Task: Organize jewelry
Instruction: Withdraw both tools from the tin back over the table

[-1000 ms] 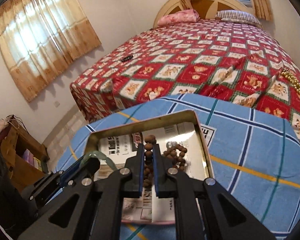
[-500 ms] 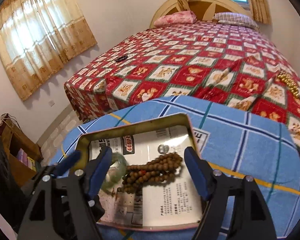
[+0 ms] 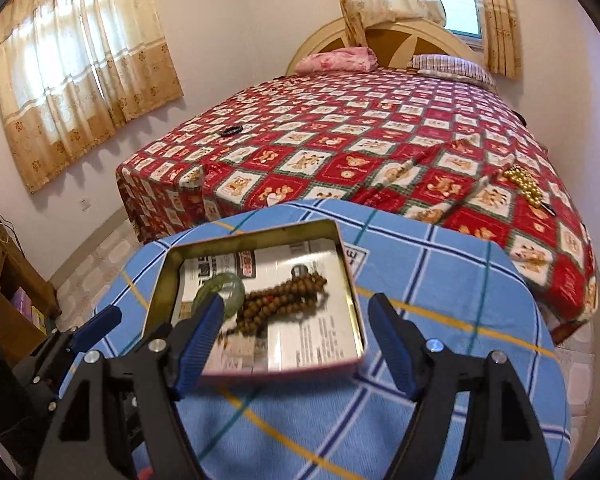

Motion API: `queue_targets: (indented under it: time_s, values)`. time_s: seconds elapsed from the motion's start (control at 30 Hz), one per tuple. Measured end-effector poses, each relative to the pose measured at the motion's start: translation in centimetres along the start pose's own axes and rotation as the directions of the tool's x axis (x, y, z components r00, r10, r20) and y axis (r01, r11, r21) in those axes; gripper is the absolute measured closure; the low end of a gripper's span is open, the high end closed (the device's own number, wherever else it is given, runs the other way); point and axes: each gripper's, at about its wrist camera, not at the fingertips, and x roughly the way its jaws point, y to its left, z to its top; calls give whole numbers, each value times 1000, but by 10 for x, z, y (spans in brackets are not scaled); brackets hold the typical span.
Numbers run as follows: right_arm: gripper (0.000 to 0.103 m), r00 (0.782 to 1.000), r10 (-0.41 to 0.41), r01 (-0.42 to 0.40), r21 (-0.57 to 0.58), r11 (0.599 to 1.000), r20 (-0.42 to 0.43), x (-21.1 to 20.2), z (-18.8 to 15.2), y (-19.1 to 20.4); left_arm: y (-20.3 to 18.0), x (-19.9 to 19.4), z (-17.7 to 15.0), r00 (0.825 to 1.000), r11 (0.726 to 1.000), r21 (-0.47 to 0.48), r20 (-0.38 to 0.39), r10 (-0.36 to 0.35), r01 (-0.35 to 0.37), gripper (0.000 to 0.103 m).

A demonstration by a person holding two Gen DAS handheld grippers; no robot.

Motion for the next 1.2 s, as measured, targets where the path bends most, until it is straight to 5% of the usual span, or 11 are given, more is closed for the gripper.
queue_targets:
  time_s: [1.07,1.2]
  values:
    - [25,993,-103,103,-10,995,53,-96,-103,-12,1,-98,-82,1000,999,40,8,-2,2,38]
    - [33,995,-92,91,10,996,39,-102,-116,-26,13,-98,-93,1000,999,44,-12,10,-9,38]
